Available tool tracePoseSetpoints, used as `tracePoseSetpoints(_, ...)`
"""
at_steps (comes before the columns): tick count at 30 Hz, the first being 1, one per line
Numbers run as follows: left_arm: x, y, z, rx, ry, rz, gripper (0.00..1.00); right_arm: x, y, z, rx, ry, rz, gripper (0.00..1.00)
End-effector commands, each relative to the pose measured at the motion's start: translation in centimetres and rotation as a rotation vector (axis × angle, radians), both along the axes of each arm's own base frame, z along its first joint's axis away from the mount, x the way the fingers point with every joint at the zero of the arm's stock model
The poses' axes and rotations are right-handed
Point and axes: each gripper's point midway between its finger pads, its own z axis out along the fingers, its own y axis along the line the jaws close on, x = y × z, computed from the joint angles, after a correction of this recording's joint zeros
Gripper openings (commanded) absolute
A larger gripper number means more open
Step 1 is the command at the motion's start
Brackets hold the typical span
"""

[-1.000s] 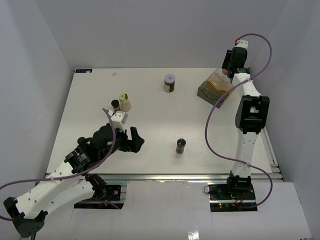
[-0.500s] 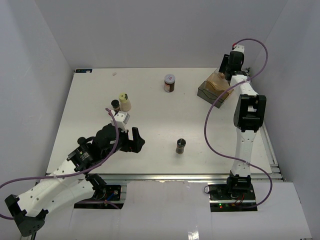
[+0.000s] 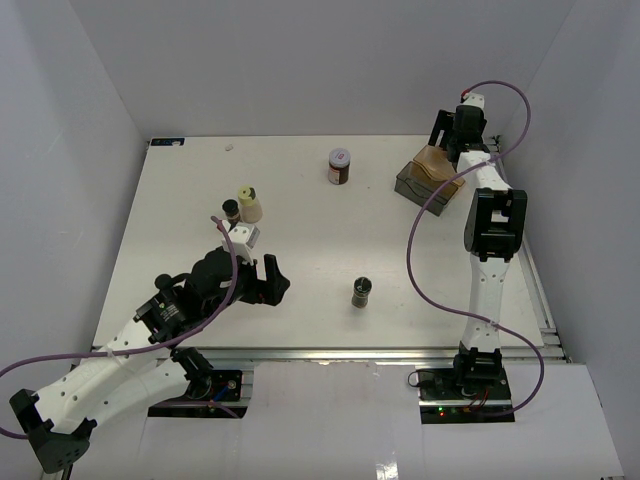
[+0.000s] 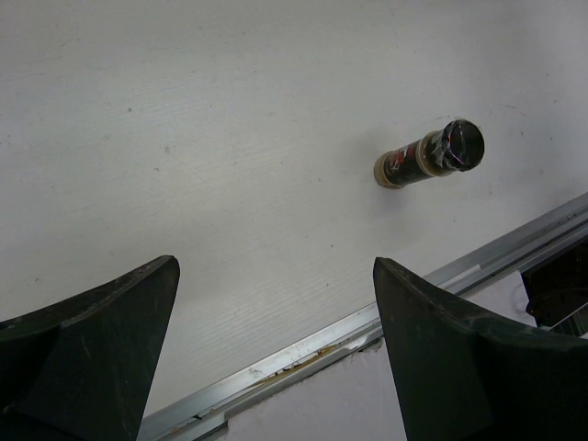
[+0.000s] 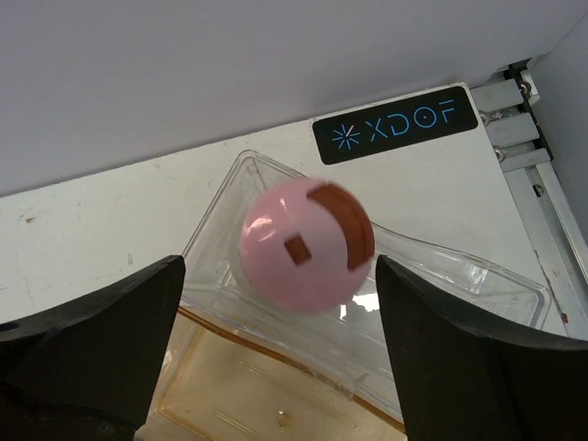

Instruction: Organize the condiment bottles

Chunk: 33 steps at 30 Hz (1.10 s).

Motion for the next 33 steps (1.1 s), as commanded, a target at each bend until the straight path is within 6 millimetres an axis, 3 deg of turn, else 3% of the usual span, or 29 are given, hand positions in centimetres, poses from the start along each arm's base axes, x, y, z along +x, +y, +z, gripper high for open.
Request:
tracePoseSetpoints(1,0.1,0.1,0.2,-0.007,-0.011,0.011,0.98,1.1,0.0,3.3,0.0,-0.084,-0.003,0.92)
tracePoseSetpoints(7,0.1,0.2,0.3,-0.006,-0.015,0.015,0.98,0.5,0.1,5.9,-0.012,-0.096,0.01,0.94)
tracePoseSetpoints(12,0.3,0.3,0.2,0.009,-0.014,0.019,0.98,-1.8,0.7,10.3,0.006,-0.102,0.034,0.93)
tracePoseSetpoints(15,0.5,0.4,0.0,0.018,-0.013,0.026,0.98,-4.4,2.6,12.4,0.079,-0.069,0.081,0.91)
tracePoseSetpoints(18,0.5,0.5,-0.1,0.026,-0.007,0.038,0.98,-7.9,7.0,15.6,0.081,-0.07,0.135,0.9)
tracePoseSetpoints(20,0.6,0.6,-0.1,0.026,-0.01,0.04,0.98,-10.1,10.2,14.6,0.088,-0.016,0.201,0.91)
tracePoseSetpoints(22,0.6,0.7,0.0,0.026,-0.011,0.049,0.98,-13.7,14.3,15.1,0.103,0.022,0.314,0.91)
tracePoseSetpoints(23,0.6,0.8,0.0,0.024,-0.012,0.052,0.98,-15.8,15.9,13.4,0.101,0.083,0.357,0.91)
tracePoseSetpoints(24,0.6,0.9,0.0,0.023,-0.013,0.057,0.98,-18.1,17.2,13.5,0.101,0.1,0.389,0.91)
tracePoseSetpoints(28,0.6,1.1,0.8,0.009,-0.034,0.06,0.98,-28.0,24.2,8.8,0.1,0.172,0.572,0.92)
tracePoseSetpoints(31,0.4,1.4,1.8,-0.022,-0.062,0.064,0.98,-32.4,26.7,7.5,0.098,0.2,0.649,0.93)
tracePoseSetpoints(33,0.1,1.6,2.4,-0.047,-0.086,0.059,0.98,-35.0,27.2,6.4,0.089,0.228,0.684,0.93)
